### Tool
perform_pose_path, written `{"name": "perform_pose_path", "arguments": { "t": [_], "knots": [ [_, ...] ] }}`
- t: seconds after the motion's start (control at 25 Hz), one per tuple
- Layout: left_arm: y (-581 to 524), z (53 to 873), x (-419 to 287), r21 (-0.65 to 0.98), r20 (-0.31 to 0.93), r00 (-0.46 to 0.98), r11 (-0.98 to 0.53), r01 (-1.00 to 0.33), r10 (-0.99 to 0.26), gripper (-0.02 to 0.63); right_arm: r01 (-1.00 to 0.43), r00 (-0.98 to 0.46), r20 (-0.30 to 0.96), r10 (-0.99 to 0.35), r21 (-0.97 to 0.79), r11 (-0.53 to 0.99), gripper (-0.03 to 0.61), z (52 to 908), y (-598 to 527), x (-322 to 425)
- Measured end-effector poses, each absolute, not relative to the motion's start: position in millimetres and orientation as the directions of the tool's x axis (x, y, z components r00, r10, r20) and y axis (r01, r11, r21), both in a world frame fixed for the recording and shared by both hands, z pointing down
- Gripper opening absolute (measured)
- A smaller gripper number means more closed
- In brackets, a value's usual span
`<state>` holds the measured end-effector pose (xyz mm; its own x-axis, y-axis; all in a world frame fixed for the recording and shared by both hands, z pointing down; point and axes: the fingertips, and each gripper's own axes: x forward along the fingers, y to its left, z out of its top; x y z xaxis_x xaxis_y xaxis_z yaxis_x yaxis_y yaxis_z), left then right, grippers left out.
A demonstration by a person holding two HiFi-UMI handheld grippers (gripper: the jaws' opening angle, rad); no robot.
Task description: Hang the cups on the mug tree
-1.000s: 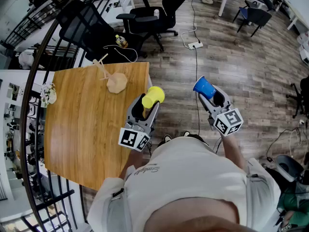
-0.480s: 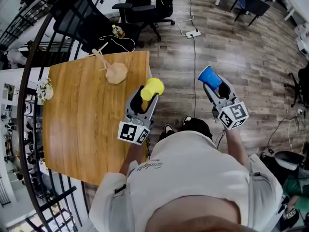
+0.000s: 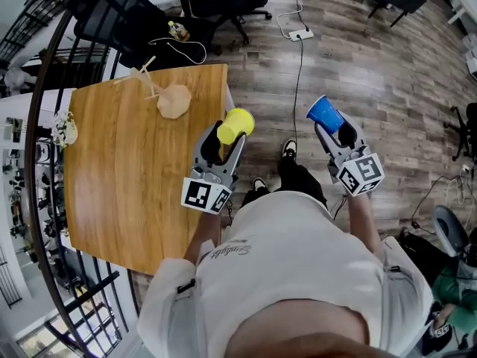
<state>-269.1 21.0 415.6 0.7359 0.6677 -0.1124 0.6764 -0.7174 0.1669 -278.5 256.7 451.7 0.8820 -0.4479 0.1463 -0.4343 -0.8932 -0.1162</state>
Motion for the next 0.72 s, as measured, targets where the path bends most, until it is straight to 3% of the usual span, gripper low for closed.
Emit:
{"name": "perform_pose_path", "arguments": {
  "t": [0.2,0.72],
  "knots": [
    [37.4,412.2,-237.0,0.129,-0.080,0.766,-0.756,0.642,0.638,0.258,-0.466,0.866,0.111,-0.488,-0.176,-0.867,0.239,455.7,277.0,-233.2],
    [106.4,392.3,-117.4,0.101,-0.083,0.816,-0.810,0.578,0.572,0.258,-0.646,0.749,0.098,-0.655,-0.106,-0.756,0.239,466.5,303.2,-101.6]
  ]
}}
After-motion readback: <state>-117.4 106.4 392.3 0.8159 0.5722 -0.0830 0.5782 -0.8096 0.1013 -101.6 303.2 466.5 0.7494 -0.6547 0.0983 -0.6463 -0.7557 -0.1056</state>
